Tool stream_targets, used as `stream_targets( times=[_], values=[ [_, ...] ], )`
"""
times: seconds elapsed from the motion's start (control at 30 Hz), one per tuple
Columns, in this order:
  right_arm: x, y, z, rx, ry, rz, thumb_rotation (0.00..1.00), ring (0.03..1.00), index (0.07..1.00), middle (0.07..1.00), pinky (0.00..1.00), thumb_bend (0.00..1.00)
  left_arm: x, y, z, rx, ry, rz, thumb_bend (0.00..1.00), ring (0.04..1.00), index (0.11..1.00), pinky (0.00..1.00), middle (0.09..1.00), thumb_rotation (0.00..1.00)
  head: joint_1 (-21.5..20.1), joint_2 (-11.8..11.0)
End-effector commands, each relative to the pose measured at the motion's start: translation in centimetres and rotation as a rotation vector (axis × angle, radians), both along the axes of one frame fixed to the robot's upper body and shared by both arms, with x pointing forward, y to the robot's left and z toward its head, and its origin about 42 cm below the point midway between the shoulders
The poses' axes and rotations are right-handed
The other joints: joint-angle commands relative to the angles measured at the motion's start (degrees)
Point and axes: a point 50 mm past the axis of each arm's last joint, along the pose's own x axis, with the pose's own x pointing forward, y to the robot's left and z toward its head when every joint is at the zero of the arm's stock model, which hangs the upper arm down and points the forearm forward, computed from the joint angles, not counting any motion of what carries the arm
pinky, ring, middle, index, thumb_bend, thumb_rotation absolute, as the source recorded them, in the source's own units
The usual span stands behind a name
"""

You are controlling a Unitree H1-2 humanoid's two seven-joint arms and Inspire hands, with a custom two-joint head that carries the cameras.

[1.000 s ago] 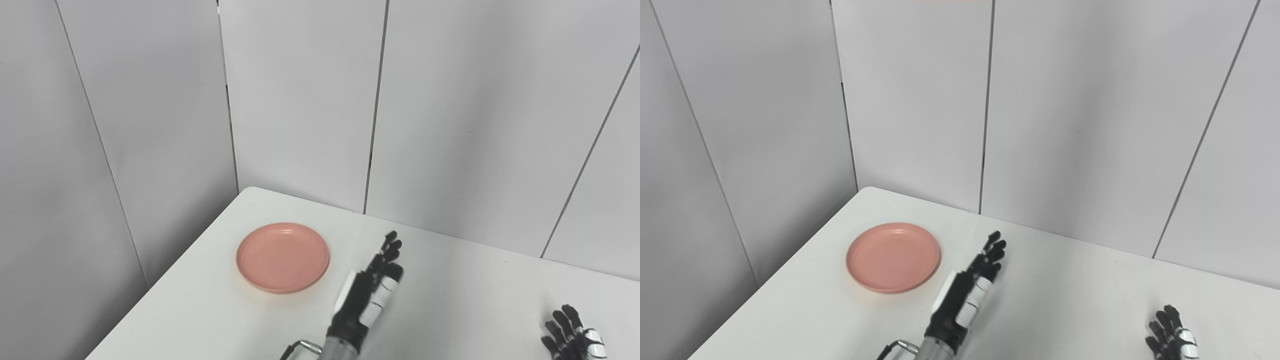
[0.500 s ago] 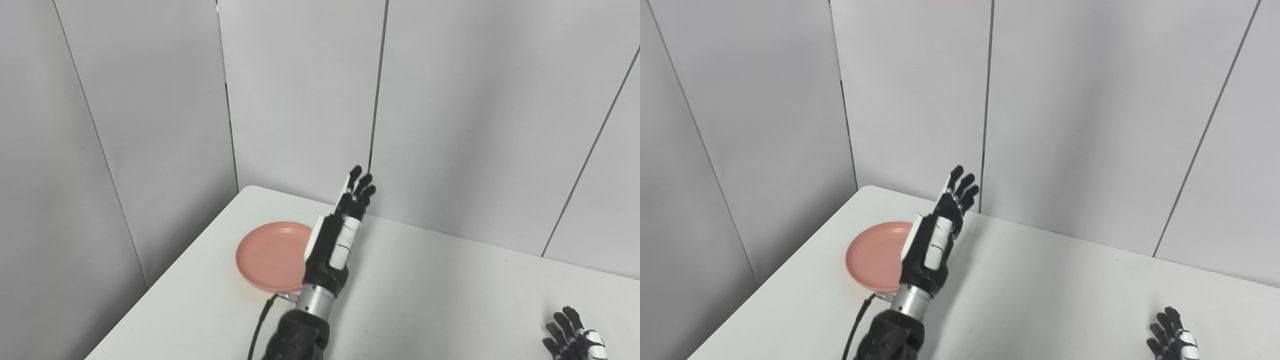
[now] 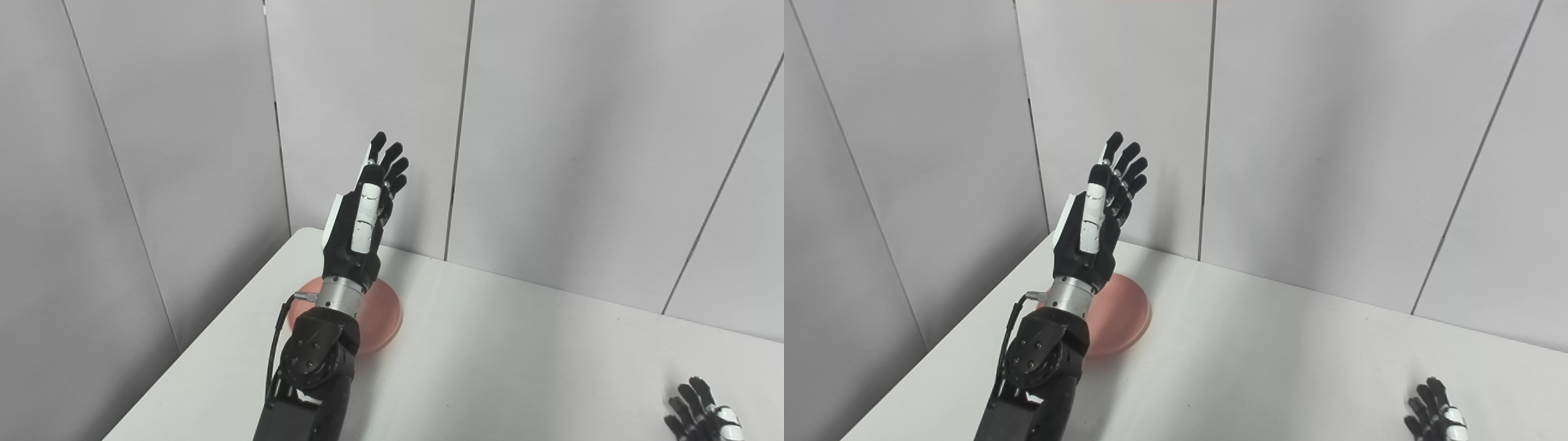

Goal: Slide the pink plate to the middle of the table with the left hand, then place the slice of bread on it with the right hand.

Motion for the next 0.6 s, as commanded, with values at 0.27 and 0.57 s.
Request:
stream_targets(
  times=[0.27, 0.57],
  values=[
    [-1.0, 0.6, -1.2, 0.022, 0.07, -0.004, 1.0, 1.0, 1.0, 1.0, 1.0, 0.5, 2.1, 5.7, 3.4, -0.003, -0.04, 0.083, 0.79, 0.956, 0.958, 0.95, 0.957, 0.96, -0.2, 0.2],
    [-1.1, 0.5, -1.2, 0.005, 0.065, 0.002, 1.0, 1.0, 1.0, 1.0, 1.0, 0.52, 3.0, 9.9, 2.7, -0.043, 0.008, 0.137, 0.81, 0.947, 0.96, 0.94, 0.948, 0.97, -0.1, 0.6]
  ],
)
